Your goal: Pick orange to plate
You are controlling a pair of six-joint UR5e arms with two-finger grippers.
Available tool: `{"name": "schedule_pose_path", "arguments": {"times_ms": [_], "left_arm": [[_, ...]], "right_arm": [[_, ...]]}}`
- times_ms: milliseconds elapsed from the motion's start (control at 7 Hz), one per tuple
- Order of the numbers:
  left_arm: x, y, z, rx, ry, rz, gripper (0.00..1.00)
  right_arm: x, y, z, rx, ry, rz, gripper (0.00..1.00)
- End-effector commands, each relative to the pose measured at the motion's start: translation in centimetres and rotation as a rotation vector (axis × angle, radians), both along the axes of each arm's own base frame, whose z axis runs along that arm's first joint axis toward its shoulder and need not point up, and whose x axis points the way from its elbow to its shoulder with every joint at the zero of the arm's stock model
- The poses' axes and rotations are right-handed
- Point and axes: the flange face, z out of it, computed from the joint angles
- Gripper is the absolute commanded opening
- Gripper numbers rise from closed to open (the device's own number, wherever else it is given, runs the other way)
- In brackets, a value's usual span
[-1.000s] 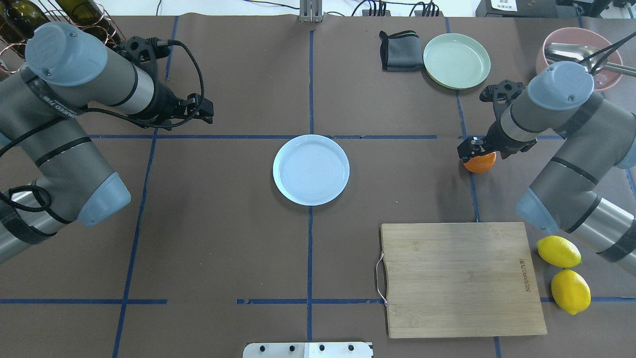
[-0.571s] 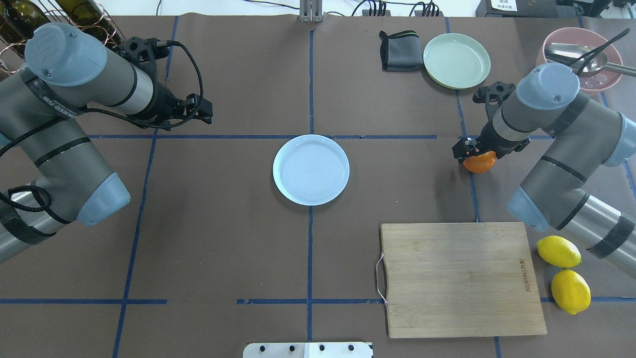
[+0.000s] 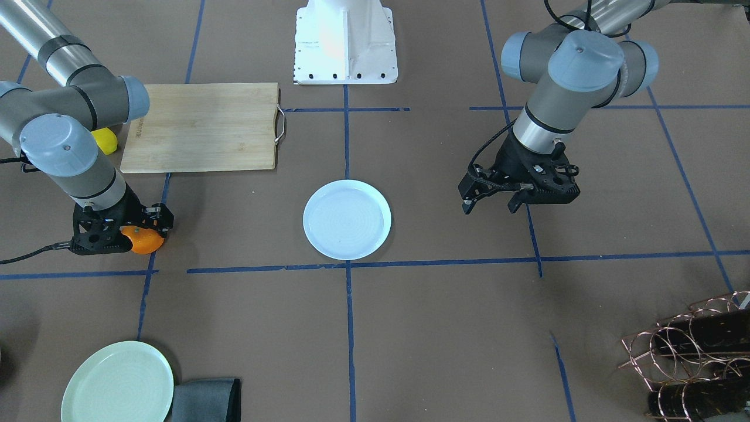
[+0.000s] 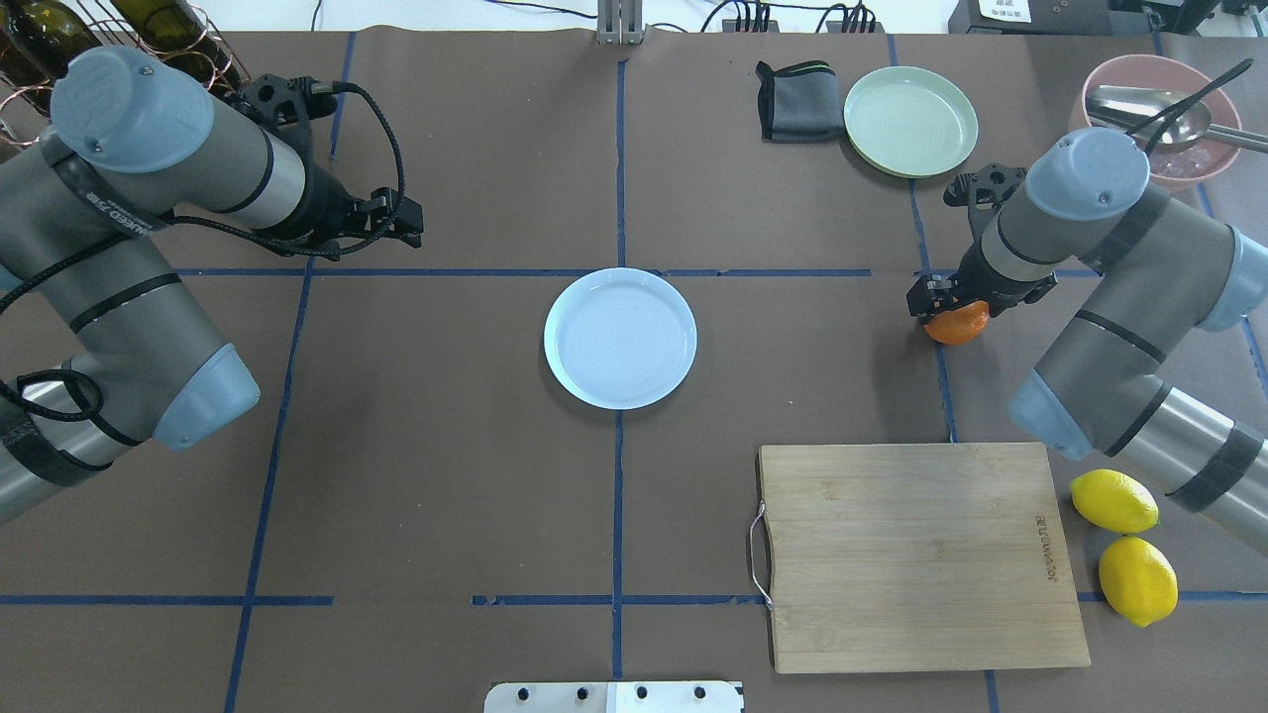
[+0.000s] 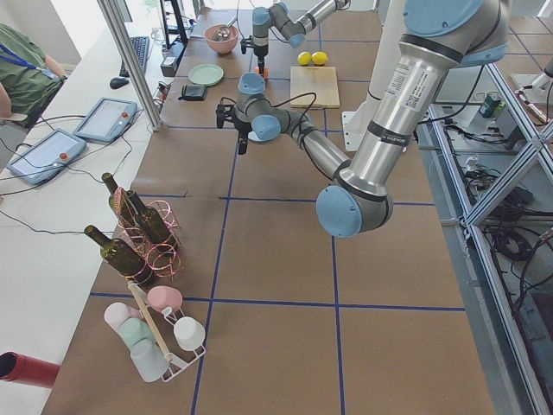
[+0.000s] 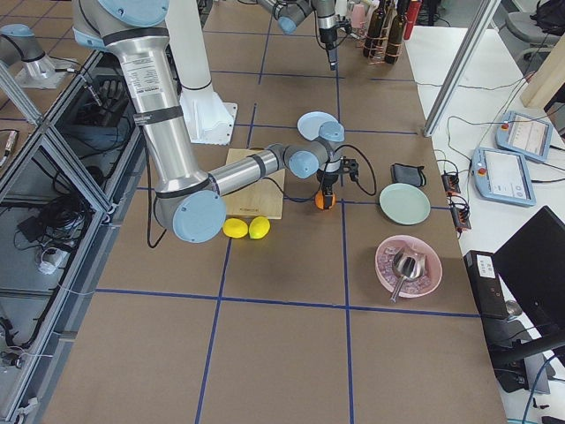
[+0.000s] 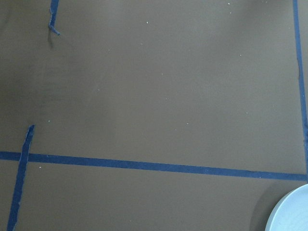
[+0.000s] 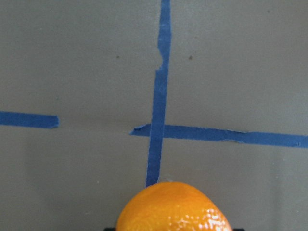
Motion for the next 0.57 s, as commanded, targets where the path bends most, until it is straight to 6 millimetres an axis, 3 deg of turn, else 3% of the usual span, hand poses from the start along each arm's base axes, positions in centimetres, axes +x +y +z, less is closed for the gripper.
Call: {"name": "schedule_pose_path", "arguments": {"times_ms": [0,286,429], "left_arm": [[-2.5,-1.6,0.3,0.085,-0.043,0.024,1.00],[-6.8,-2.7,2.8,0.154,-0.097,0.056,1.00],[-8.2,-2.0,4.5,0.198,-0.133,0.090,1.00]], "right_arm": [[0.1,-0.2,-1.4,0.022,-0.017,-0.001,0.00],[0.9,0.2,-7.6,0.089,-0.098,0.011,0.00],[0.6,0.1,-9.7,0.105,-0.124,0.018,0.00]]}}
